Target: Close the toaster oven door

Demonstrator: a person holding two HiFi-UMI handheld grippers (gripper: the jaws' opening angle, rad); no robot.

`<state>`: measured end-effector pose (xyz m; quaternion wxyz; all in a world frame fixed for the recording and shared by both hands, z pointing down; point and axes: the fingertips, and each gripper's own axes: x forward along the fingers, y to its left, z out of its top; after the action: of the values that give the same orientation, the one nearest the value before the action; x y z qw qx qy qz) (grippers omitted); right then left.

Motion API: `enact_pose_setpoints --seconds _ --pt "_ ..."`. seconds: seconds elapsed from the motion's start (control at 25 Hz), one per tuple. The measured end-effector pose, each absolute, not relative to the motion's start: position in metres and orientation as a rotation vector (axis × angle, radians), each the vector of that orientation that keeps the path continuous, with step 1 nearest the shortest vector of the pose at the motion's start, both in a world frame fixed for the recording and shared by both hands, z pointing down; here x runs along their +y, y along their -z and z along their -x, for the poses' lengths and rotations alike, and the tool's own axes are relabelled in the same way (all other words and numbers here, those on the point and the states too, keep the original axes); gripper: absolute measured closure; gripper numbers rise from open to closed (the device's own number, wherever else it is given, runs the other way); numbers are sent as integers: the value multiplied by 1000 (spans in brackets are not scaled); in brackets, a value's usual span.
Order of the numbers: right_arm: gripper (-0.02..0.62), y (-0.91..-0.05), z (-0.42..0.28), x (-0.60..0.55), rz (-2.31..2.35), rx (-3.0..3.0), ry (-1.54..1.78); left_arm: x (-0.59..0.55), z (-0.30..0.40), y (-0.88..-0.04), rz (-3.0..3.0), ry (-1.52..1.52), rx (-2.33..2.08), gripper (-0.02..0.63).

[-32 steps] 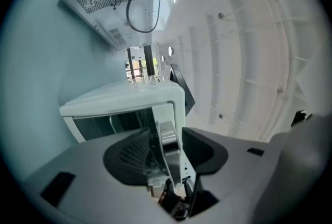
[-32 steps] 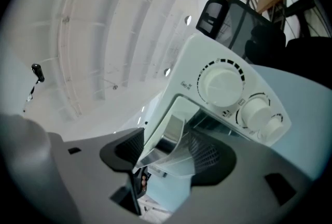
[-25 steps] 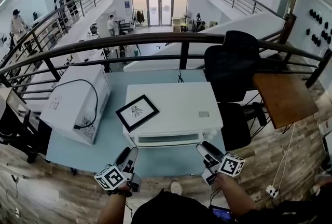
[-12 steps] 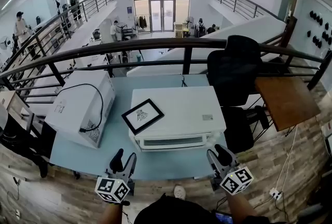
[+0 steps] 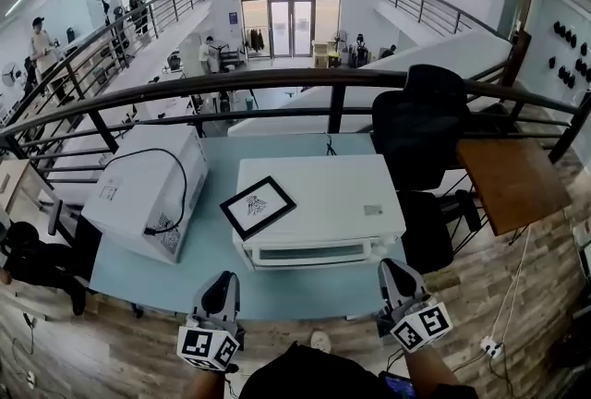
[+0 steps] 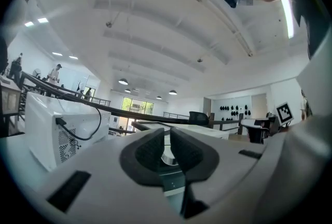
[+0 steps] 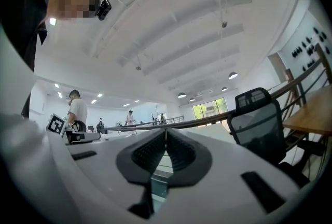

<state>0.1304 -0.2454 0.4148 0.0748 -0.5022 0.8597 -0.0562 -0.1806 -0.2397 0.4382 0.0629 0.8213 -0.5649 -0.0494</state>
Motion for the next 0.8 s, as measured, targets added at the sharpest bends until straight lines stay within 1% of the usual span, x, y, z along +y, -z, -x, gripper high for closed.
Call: enact_pose_setpoints --seconds 0.08,0.2,0.8 --pt "597 -413 -130 -245 1489 2577 170 -239 184 -436 -2475 160 -1744 578" --pt "598 -414 -133 -245 1476 2569 202 -237 184 -433 -2478 151 -1781 589" --pt "598 -415 -139 -246 1481 2570 205 -236 173 -426 -2497 161 -1760 591"
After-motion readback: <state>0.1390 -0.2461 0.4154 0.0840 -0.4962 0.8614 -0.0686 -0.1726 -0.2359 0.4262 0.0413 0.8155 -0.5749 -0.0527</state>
